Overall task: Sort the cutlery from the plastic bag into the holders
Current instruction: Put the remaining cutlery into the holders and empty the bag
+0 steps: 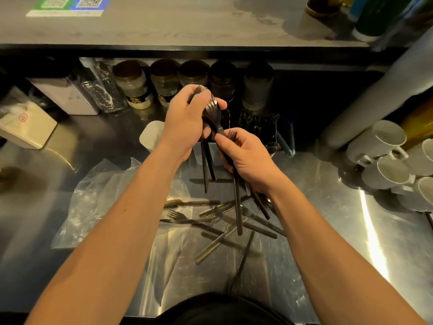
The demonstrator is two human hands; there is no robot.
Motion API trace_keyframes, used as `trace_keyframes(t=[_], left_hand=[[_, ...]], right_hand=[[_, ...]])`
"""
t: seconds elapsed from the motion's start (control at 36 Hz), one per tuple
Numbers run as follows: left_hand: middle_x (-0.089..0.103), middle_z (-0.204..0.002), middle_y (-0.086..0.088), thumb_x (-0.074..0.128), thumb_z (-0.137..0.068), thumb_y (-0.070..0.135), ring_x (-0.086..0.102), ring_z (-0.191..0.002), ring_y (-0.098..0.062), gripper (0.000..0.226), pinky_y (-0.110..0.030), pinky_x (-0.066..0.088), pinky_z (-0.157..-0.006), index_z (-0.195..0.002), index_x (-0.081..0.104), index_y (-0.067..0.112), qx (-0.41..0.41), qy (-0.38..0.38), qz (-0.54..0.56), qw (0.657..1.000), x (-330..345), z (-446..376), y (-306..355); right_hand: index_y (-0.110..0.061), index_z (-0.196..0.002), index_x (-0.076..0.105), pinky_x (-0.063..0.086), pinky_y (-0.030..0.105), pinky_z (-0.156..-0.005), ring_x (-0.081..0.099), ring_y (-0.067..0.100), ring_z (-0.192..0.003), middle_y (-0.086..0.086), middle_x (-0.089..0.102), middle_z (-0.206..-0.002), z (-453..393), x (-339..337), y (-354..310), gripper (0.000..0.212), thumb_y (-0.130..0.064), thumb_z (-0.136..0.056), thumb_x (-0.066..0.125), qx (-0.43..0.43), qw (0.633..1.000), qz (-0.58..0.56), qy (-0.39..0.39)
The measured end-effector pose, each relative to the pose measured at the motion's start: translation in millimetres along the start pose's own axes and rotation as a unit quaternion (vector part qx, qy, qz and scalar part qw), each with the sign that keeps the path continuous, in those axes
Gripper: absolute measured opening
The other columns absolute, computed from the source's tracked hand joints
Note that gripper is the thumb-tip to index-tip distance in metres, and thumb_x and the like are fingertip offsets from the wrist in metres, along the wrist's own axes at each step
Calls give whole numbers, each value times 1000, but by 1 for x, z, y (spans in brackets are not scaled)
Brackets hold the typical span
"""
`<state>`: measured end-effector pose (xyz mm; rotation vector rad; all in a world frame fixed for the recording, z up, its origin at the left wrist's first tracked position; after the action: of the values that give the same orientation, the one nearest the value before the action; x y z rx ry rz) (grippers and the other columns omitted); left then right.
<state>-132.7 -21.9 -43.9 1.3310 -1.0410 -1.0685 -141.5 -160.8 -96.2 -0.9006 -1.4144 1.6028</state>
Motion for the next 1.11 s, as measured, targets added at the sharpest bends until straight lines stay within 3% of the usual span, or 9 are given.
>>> trace_keyframes(t=[0.17,0.28,0.36,0.61,0.81,0.89,1.0,1.11], left_hand=[[68,-77,1,44,-100,14,49,-60,-29,11,-30,37,-44,-89,48,15,113,37,18,993,0,9,7],[67,-71,2,41,-100,9,51,-54,-14,14,-29,37,-42,-89,47,15,172,144,75,972,-14,7,32],[64,-77,-3,38,-103,9,61,-65,-10,12,-26,47,-58,-93,45,12,229,193,96,949,-36,-5,51],[64,-68,8,42,-105,19,58,-59,-11,13,-34,50,-59,-106,50,9,204,172,-11,964,-29,-61,26],[60,-86,-5,47,-105,25,58,-69,-16,25,-28,52,-59,-127,47,15,213,163,-54,962,-4,-100,-19],[56,-93,-6,47,-104,27,56,-74,-17,24,-30,55,-63,-121,52,11,233,155,-98,955,2,-112,-36],[56,-90,-1,50,-101,29,59,-82,-24,9,-44,54,-77,-99,49,20,170,45,-238,955,9,-121,-74],[66,-91,-12,49,-103,34,60,-73,-24,15,-39,49,-66,-101,49,19,74,-51,-334,938,5,-119,-100]], right_hand=[[-12,-102,62,41,21,-51,50,10,-53,-5,56,-61,1,6,0,20,-30,-103,53,-27,999,-41,-15],[-13,-103,63,44,21,-52,54,7,-56,-3,59,-68,0,3,15,18,-28,-104,52,-3,1000,-11,29],[-7,-107,61,40,22,-50,49,7,-52,-3,57,-64,4,-1,37,33,-38,-105,48,54,996,-19,72],[-10,-106,61,34,20,-44,41,9,-48,-2,50,-60,10,-7,56,34,-41,-105,45,134,978,-112,118],[-11,-103,62,34,22,-45,40,10,-48,-3,50,-59,2,-17,52,35,-41,-106,45,129,979,-107,120],[-11,-102,62,35,21,-45,41,10,-48,-2,50,-59,-1,-20,50,34,-41,-106,44,127,979,-106,117],[-10,-102,61,35,20,-44,41,10,-47,-2,50,-58,-7,-22,49,34,-39,-106,44,130,978,-113,115],[-10,-100,60,35,21,-44,40,11,-46,-2,49,-58,-14,-22,47,33,-39,-106,44,131,976,-129,116]])
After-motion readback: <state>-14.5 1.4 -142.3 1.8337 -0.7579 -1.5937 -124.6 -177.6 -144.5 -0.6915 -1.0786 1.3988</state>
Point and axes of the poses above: each hand's wrist, its own z-axis away from the middle knuckle, its own x-axis out of the palm, y = z × x, the point moved 3 cm from there along -z, towards the middle knuckle
